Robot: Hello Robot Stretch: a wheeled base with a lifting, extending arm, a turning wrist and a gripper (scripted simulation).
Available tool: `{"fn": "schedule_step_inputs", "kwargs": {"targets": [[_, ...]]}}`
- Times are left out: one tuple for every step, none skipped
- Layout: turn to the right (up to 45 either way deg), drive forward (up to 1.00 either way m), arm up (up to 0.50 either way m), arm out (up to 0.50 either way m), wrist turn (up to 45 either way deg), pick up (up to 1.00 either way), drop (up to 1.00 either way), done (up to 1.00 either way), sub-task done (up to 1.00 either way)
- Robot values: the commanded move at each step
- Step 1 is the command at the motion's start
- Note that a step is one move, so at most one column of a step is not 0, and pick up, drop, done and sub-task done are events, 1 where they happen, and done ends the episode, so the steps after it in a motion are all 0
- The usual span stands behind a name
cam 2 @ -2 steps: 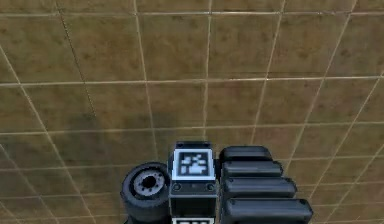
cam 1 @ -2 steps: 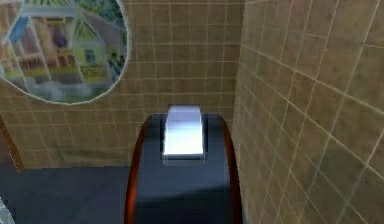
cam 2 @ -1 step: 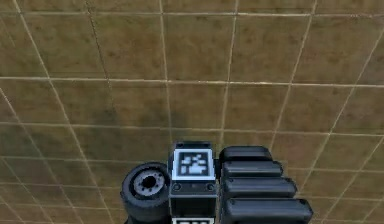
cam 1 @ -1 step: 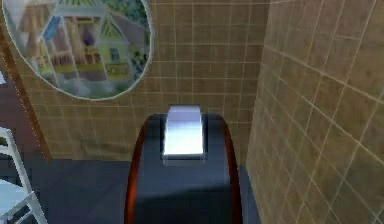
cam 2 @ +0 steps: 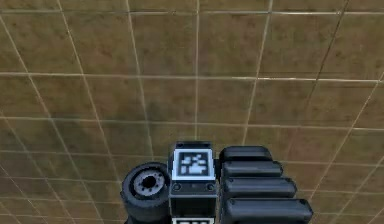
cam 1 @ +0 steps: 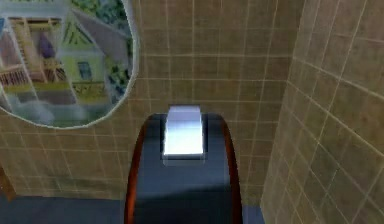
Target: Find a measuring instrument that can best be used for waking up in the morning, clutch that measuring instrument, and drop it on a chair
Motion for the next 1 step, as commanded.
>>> {"fn": "schedule_step_inputs", "kwargs": {"targets": [[-45.0,0.00,0.00,0.00,0.0,0.00,0.00,0.00,0.00]]}}
